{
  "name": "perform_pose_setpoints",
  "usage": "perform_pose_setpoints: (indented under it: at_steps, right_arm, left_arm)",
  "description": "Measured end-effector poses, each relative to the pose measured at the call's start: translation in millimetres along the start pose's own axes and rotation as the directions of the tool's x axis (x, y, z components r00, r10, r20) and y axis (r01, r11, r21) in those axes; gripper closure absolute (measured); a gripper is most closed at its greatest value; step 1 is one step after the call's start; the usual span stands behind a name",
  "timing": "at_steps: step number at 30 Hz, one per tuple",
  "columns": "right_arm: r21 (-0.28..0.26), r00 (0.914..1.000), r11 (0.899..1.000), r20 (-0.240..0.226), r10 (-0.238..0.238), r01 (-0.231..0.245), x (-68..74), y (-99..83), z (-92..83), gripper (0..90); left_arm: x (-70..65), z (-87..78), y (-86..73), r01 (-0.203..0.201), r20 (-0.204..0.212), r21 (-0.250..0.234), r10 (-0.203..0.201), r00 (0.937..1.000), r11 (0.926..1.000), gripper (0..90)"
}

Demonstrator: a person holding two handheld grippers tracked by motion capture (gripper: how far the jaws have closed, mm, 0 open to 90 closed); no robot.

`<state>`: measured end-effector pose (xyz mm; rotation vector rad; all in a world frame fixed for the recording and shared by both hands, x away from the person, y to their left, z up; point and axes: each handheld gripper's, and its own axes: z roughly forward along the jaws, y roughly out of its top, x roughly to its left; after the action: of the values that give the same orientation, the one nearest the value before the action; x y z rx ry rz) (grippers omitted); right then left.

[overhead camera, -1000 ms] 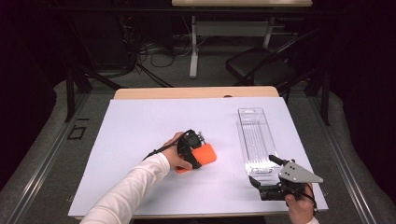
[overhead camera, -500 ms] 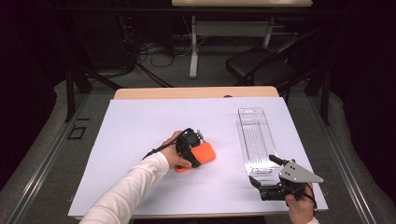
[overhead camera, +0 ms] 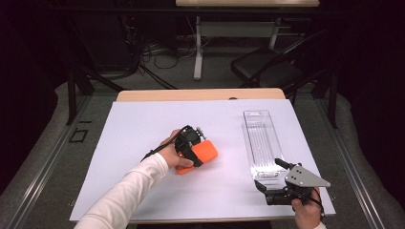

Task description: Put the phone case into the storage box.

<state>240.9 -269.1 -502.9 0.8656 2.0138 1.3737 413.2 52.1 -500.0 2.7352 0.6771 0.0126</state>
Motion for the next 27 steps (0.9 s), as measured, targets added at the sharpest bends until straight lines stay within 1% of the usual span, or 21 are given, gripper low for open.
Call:
perform_pose_setpoints:
  at_steps: [2, 4, 6, 8, 10, 13, 14, 16, 20, 24, 27]
  right_arm:
    - [-0.001, 1.0, 1.0, 0.0, 0.004, -0.004, -0.1, -0.1, 0.1, 2.1]
    - [-0.004, 1.0, 1.0, 0.006, 0.006, -0.006, 0.0, 0.1, 0.0, 2.8]
    - [-0.011, 0.9998, 1.0, 0.018, 0.005, -0.005, 0.1, 0.7, -0.4, 3.5]
    - [-0.008, 0.9997, 1.0, 0.022, 0.007, -0.007, 0.3, 1.1, -1.2, 3.5]
    - [-0.009, 0.9998, 1.0, 0.021, 0.006, -0.006, 0.5, 1.0, -0.6, 3.5]
    - [-0.009, 0.9998, 1.0, 0.017, 0.005, -0.005, 1.3, 1.1, 0.1, 3.4]
    - [-0.007, 0.9999, 1.0, 0.014, 0.003, -0.003, 1.6, 1.2, 0.2, 3.4]
    - [-0.007, 0.9999, 1.0, 0.012, 0.005, -0.005, 2.0, 1.2, 0.6, 3.3]
    - [-0.005, 1.0, 1.0, 0.005, 0.002, -0.002, 2.1, 1.5, 1.1, 3.0]
    - [-0.001, 1.0, 1.0, 0.005, 0.003, -0.003, 2.0, 2.0, 1.5, 3.0]
    - [0.0, 0.9999, 1.0, 0.008, 0.013, -0.013, 1.9, 2.5, 2.0, 3.0]
  left_arm:
    - [-2.1, -4.7, -0.1, 0.012, -0.004, -0.004, -0.012, 0.9999, 0.9999, 15.9]
    - [-3.9, -9.6, 0.0, 0.013, -0.006, -0.005, -0.013, 0.9999, 0.9999, 15.9]
    - [-5.4, -13.6, -0.2, 0.019, 0.003, -0.009, -0.019, 0.9998, 0.9998, 15.9]
    - [-7.4, -16.6, -0.7, 0.019, 0.003, -0.012, -0.019, 0.9998, 0.9998, 15.9]
    - [-8.7, -18.4, -1.4, 0.021, 0.006, -0.005, -0.021, 0.9998, 0.9998, 15.9]
    - [-9.7, -21.2, -2.4, 0.017, 0.0, 0.001, -0.017, 0.9999, 0.9999, 15.9]
    - [-9.8, -22.3, -2.6, 0.024, 0.001, -0.001, -0.024, 0.9997, 0.9997, 15.9]
    - [-9.9, -25.0, -3.3, 0.024, -0.006, -0.008, -0.024, 0.9997, 0.9997, 15.9]
    - [-10.0, -31.5, -4.8, 0.041, -0.003, -0.018, -0.041, 0.9991, 0.999, 15.9]
    - [-10.9, -39.4, -5.4, 0.066, 0.018, -0.01, -0.066, 0.9976, 0.9978, 16.0]
    - [-12.6, -45.5, -5.9, 0.065, 0.017, -0.017, -0.065, 0.9978, 0.9977, 15.9]
